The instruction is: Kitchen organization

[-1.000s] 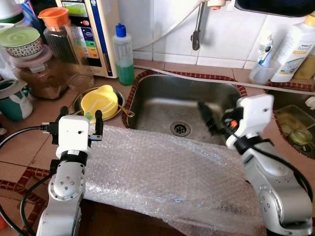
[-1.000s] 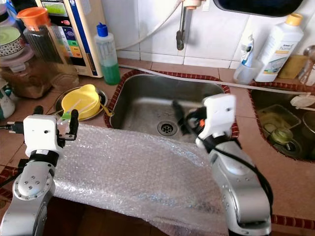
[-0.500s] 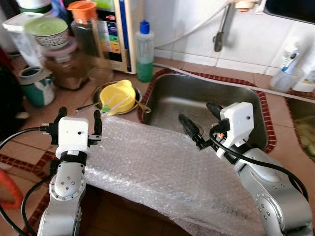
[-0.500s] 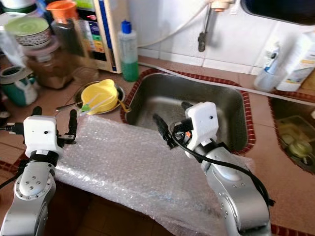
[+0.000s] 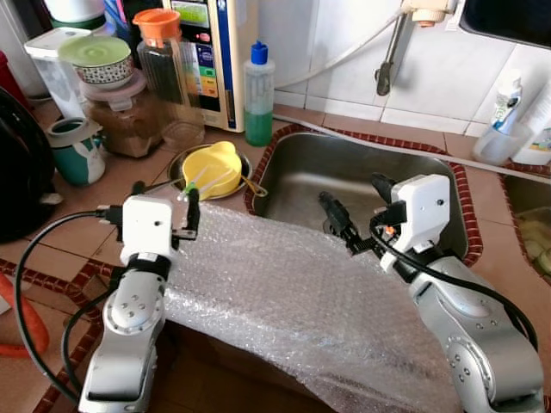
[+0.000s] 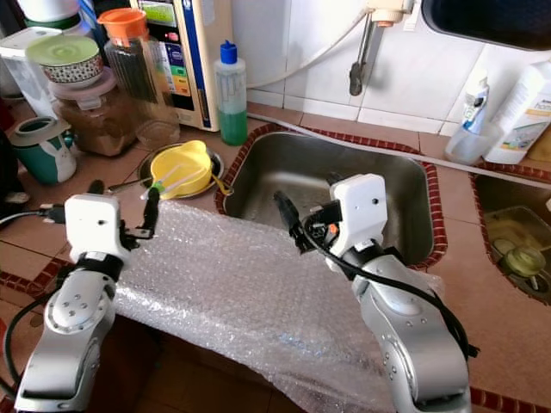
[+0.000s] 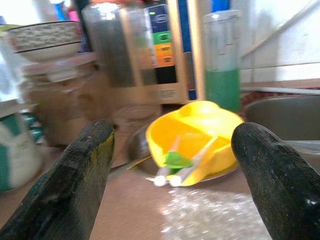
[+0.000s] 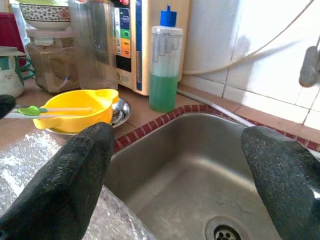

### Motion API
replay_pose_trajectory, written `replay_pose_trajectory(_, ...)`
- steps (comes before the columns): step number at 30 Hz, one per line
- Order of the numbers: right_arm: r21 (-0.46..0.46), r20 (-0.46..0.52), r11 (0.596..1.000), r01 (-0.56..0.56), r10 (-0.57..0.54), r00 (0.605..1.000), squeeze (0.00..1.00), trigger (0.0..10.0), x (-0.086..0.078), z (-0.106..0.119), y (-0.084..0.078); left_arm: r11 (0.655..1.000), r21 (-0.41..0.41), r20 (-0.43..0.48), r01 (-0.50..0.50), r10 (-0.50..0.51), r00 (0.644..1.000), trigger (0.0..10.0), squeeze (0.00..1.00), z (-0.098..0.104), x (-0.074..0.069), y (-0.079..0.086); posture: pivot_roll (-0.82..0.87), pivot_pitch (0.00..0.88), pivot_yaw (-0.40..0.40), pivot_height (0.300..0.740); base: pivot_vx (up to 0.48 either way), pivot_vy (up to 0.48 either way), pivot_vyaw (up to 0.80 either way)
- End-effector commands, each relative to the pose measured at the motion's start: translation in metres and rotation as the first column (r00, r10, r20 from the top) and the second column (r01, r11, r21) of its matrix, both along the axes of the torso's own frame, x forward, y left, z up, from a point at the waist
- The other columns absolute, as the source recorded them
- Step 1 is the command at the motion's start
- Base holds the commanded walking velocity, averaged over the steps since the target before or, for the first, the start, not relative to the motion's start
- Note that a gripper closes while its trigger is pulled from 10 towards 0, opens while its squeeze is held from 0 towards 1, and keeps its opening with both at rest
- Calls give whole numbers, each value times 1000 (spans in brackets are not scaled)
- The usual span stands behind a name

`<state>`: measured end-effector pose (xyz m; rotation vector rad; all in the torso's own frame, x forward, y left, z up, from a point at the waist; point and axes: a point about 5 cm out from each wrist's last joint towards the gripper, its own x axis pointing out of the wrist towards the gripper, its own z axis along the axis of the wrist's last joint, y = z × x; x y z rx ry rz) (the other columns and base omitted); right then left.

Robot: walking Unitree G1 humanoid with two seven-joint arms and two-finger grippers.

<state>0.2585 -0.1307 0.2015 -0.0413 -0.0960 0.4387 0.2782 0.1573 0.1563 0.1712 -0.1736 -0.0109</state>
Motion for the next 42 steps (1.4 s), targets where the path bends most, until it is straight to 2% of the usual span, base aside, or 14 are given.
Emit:
replay_pose_trajectory(1, 11, 9, 1000, -22, 22, 1000, 0, 10000, -2, 6, 2, 1000, -9, 0, 7, -7, 1000, 10000, 0, -2, 4, -2, -42, 86, 13, 740, 0, 0, 0)
replay_pose_trajectory(8, 11, -30, 989, -151, 151, 988, 0, 10000, -16, 6, 14, 996, -74, -5, -42, 42, 999, 10000, 0, -8, 13, 2, -91, 100, 2, 740, 0, 0, 0)
replay_pose_trajectory(27, -20, -46, 986, -166, 165, 985, 0, 10000, -21, 9, 10, 976, -192, -11, -98, 97, 995, 10000, 0, -15, 29, 3, -122, 105, -15, 740, 0, 0, 0)
replay_pose_trajectory(30, -25, -46, 986, -167, 166, 985, 0, 10000, -21, 9, 10, 960, -260, -34, -107, 102, 994, 4588, 0, -16, 31, 2, -123, 103, -15, 740, 0, 0, 0)
replay_pose_trajectory(31, -27, -45, 986, -166, 165, 985, 0, 10000, -21, 9, 10, 951, -290, -45, -107, 98, 994, 902, 0, -16, 32, 1, -124, 101, -15, 740, 0, 0, 0)
replay_pose_trajectory(33, -29, -43, 986, -165, 164, 986, 0, 10000, -20, 10, 10, 935, -337, -60, -110, 95, 994, 0, 0, -16, 33, -1, -125, 101, -14, 740, 0, 0, 0)
replay_pose_trajectory(35, -30, -42, 986, -165, 163, 986, 0, 10000, -20, 10, 10, 928, -355, -66, -113, 95, 993, 0, 0, -16, 33, -2, -126, 101, -13, 740, 0, 0, 0)
replay_pose_trajectory(36, -29, -42, 986, -164, 163, 986, 0, 10000, -20, 10, 10, 931, -351, -59, -102, 87, 994, 1569, 0, -14, 34, -4, -125, 99, -13, 740, 0, 0, 0)
replay_pose_trajectory(37, -28, -42, 986, -164, 163, 986, 0, 10000, -20, 10, 10, 931, -354, -53, -86, 72, 996, 1529, 0, -13, 34, -6, -126, 100, -12, 740, 0, 0, 0)
replay_pose_trajectory(38, -28, -41, 986, -164, 163, 986, 0, 10000, -20, 10, 10, 931, -356, -53, -81, 66, 996, 3255, 0, -13, 34, -7, -126, 100, -12, 740, 0, 0, 0)
replay_pose_trajectory(39, -28, -41, 986, -165, 164, 986, 0, 10000, -20, 10, 10, 931, -357, -53, -77, 62, 997, 3255, 0, -13, 34, -8, -126, 100, -12, 740, 0, 0, 0)
replay_pose_trajectory(40, -28, -41, 986, -164, 163, 986, 0, 10000, -20, 10, 10, 929, -362, -55, -77, 61, 997, 8392, 0, -13, 34, -8, -126, 98, -12, 740, 0, 0, 0)
replay_pose_trajectory(41, -29, -41, 986, -164, 162, 986, 0, 10000, -20, 10, 10, 925, -373, -59, -74, 56, 997, 10000, 0, -13, 35, -8, -126, 98, -12, 740, 0, 0, 0)
replay_pose_trajectory(42, -29, -41, 986, -163, 162, 986, 0, 10000, -20, 10, 10, 922, -380, -62, -73, 53, 997, 10000, 0, -13, 35, -9, -125, 98, -11, 740, 0, 0, 0)
